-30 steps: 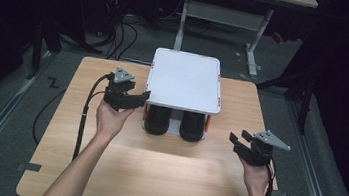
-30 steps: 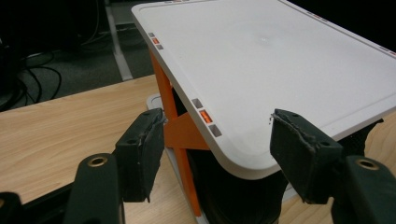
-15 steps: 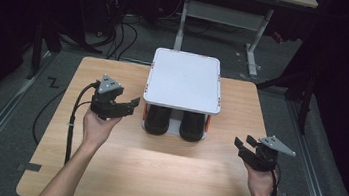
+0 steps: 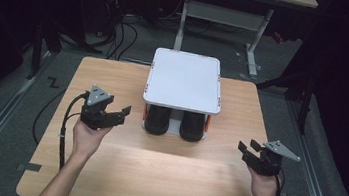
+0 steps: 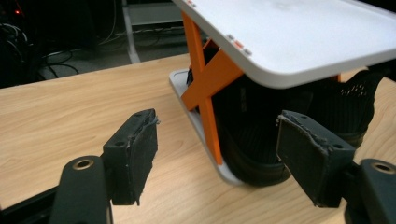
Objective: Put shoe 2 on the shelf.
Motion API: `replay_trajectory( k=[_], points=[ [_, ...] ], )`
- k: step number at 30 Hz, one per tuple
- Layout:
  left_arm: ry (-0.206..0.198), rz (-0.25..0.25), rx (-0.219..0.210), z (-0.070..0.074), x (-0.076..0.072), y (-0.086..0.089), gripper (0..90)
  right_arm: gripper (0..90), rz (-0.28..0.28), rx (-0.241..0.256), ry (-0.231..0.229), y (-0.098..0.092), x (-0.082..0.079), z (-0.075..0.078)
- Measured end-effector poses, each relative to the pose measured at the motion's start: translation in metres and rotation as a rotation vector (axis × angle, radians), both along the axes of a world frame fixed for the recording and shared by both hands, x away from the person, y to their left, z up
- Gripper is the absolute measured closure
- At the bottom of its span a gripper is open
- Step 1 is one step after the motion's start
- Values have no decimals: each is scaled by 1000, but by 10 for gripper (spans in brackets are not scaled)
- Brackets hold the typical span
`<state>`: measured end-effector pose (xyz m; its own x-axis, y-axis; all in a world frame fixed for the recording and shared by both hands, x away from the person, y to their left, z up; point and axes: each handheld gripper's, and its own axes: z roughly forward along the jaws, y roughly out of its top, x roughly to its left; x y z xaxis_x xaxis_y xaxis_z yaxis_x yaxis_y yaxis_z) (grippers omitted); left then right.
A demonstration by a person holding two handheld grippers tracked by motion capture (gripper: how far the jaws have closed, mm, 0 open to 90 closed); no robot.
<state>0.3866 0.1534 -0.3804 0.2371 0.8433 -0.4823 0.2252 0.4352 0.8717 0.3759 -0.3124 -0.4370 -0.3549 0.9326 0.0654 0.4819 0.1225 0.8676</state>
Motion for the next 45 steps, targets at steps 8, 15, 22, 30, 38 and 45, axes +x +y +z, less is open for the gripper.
replay_trajectory(
  k=[8, 15, 22, 30, 38, 45],
  points=[
    [27, 24, -24, -20, -12, 14, 286, 482, -6, 4, 23, -3, -1, -5],
    [43, 59, -38, -40, -22, 27, 285, 477, -3, -1, 37, -4, -2, -11],
    [71, 83, -36, -63, -30, 34, 292, 478, -14, 1, 69, -7, -3, -20],
    [140, 110, -11, -88, -29, 39, 294, 477, -34, -10, 102, -9, -2, -32],
    [198, 162, 18, -112, -25, 43, 295, 471, -57, -48, 135, -12, 0, -43],
    [210, 190, 86, -125, -22, 43, 294, 465, -63, -115, 165, -10, 6, -51]
  ],
)
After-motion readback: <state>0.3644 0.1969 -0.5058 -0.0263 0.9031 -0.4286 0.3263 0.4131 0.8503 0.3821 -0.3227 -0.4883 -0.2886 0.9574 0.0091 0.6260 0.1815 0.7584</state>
